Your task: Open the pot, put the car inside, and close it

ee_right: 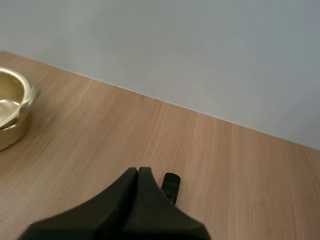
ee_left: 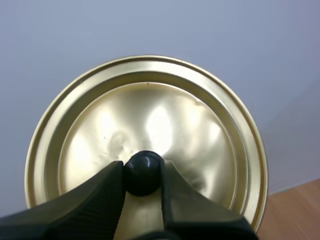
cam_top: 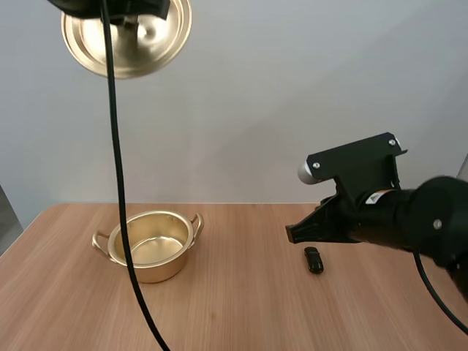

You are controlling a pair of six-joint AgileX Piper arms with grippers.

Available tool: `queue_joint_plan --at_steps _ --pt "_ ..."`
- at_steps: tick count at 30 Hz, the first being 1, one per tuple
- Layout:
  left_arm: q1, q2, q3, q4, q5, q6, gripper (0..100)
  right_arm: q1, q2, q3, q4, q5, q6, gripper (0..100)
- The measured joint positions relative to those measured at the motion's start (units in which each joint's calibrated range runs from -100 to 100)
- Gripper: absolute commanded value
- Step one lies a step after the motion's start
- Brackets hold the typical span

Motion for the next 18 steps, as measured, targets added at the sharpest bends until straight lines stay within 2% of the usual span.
queue_joint_plan --at_steps 8,17,18 --pt "0.00 -2.89 -7.56 -0.38 1.39 -0.36 0 0.00 15.56 -9.07 -6.10 3.52 2.04 0" --pt "0.00 -4.11 -11.02 -0.38 3.28 -0.36 0 0.00 32.82 -9.52 -9.17 -2.68 2.59 0" --pt "0.00 -4.11 -11.02 -0.38 3.75 -0.36 0 0.00 34.82 -9.52 -9.54 -4.04 2.59 7"
